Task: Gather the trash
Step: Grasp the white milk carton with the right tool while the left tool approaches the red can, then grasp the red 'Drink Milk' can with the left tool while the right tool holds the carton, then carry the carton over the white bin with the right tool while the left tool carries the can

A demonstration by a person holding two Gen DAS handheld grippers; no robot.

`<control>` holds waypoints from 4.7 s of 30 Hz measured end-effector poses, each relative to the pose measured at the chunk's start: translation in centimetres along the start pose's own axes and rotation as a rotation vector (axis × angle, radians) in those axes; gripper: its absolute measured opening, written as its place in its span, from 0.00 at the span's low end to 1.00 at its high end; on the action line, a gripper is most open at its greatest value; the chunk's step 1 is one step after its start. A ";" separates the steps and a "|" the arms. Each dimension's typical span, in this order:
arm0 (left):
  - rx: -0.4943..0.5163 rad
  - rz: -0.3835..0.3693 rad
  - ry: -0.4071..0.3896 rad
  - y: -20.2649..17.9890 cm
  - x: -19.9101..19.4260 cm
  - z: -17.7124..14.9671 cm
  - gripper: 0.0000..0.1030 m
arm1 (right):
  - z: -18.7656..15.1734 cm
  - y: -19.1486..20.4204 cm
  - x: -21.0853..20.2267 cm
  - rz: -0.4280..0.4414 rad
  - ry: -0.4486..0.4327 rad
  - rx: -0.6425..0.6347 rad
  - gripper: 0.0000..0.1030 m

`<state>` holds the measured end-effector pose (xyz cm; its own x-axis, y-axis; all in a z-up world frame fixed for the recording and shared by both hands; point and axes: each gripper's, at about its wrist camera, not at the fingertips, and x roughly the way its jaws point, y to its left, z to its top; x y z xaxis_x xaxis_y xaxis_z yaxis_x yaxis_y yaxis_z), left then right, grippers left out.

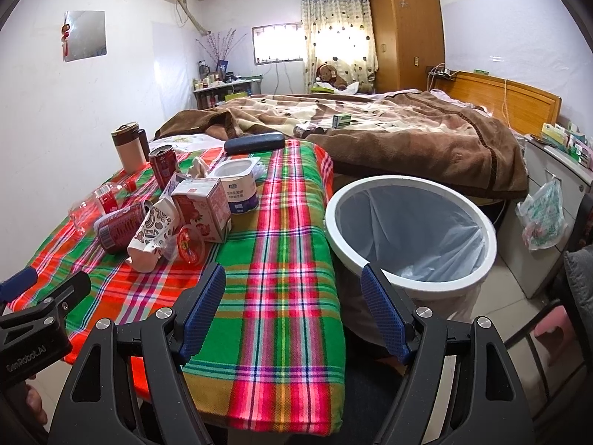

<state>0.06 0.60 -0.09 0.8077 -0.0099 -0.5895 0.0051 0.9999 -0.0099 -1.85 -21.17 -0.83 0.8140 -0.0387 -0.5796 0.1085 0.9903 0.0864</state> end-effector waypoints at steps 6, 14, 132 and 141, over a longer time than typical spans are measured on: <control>-0.018 -0.001 0.033 2.2 1.5 0.2 0.98 | 0.5 0.3 1.4 0.049 0.005 0.003 0.75; -0.045 0.003 0.049 5.3 3.2 1.6 0.98 | 2.3 2.0 3.6 0.131 0.020 -0.025 0.75; 0.135 -0.366 0.065 -4.4 6.1 8.0 0.57 | 7.0 -3.9 5.2 0.221 -0.011 0.012 0.64; 0.187 -0.436 0.081 -10.7 6.0 7.8 0.57 | 7.5 -8.1 4.8 0.112 -0.018 0.057 0.64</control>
<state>9.43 -10.10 2.73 0.6583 -0.4218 -0.6234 0.4451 0.8861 -0.1294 5.42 -30.35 1.73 0.8331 0.0686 -0.5489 0.0484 0.9794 0.1959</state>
